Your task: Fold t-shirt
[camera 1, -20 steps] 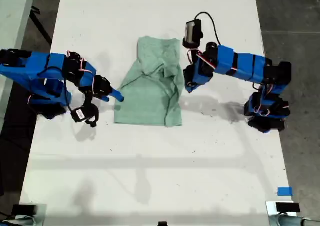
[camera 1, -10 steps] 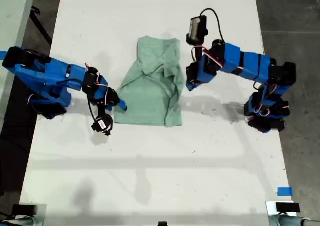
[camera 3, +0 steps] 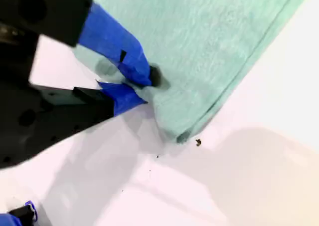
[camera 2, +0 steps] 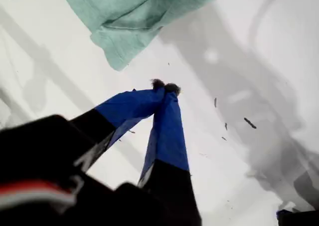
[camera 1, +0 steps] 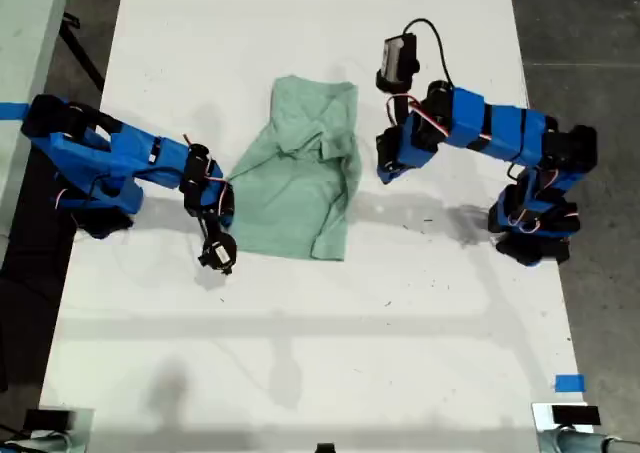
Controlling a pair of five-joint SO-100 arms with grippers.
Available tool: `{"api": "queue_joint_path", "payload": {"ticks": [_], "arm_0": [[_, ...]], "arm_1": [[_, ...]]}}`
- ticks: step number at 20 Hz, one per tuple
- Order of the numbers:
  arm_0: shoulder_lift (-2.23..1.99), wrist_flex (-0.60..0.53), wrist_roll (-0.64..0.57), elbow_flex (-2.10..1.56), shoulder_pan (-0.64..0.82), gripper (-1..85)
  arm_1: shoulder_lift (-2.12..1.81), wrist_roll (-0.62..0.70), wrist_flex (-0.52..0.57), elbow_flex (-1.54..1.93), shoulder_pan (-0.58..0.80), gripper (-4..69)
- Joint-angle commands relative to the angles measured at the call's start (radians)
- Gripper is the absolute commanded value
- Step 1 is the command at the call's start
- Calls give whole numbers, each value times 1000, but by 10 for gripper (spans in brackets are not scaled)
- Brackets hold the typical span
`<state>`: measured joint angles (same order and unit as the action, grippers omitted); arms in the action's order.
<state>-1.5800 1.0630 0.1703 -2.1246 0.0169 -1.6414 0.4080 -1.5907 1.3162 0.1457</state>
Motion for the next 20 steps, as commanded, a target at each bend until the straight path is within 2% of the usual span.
{"api": "queue_joint_path", "payload": {"ticks": [1,4,6,9,14,17,20], "arm_0": [[-69,118,11,57,-12,0],[-124,383,14,169,6,0],[-227,480,-2,170,61,0],[-249,486,-43,225,77,0],[183,546,-67,690,-18,0],[417,627,-91,1003,-61,0],[551,617,-115,1126,-86,0]], "arm_1": [[-87,3,9,5,-14,-3],[-92,3,15,15,-14,-3],[-101,0,18,28,-15,-4],[-115,-3,20,43,-15,-4],[-117,-6,26,44,-17,-4],[-120,-14,21,46,-25,-4],[-124,-20,21,55,-28,-4]]}}
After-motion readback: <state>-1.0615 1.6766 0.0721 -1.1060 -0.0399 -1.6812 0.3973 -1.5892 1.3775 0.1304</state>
